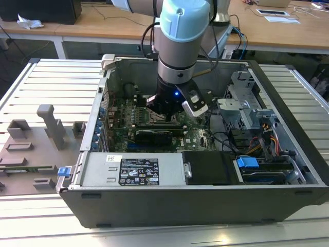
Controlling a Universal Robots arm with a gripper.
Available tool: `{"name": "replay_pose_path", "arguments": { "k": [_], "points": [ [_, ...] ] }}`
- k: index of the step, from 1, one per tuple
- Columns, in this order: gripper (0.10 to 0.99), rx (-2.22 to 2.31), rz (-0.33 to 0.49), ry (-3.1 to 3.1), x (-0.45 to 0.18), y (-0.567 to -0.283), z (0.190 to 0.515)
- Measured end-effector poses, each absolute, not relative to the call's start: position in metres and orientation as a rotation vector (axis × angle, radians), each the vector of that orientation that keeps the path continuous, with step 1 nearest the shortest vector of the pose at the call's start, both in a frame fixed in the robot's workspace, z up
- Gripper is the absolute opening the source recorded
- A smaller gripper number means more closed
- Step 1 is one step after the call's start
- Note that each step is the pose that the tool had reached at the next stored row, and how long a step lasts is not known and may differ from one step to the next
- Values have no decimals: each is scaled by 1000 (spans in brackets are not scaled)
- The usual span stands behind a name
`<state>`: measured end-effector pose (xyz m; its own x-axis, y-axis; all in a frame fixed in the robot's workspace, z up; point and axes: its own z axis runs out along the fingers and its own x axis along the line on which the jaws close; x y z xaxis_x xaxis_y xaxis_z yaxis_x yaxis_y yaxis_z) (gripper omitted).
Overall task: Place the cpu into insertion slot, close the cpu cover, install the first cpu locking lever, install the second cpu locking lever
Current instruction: 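Install the second cpu locking lever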
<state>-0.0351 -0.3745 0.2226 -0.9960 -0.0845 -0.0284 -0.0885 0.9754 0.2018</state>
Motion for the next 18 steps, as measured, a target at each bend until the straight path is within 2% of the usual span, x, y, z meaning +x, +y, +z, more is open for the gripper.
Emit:
{"name": "replay_pose_path", "arguments": {
  "k": [10,18],
  "points": [
    [106,-182,339,3101,-70,-380,203],
    [106,-238,348,3100,-84,-378,201]
  ]
}}
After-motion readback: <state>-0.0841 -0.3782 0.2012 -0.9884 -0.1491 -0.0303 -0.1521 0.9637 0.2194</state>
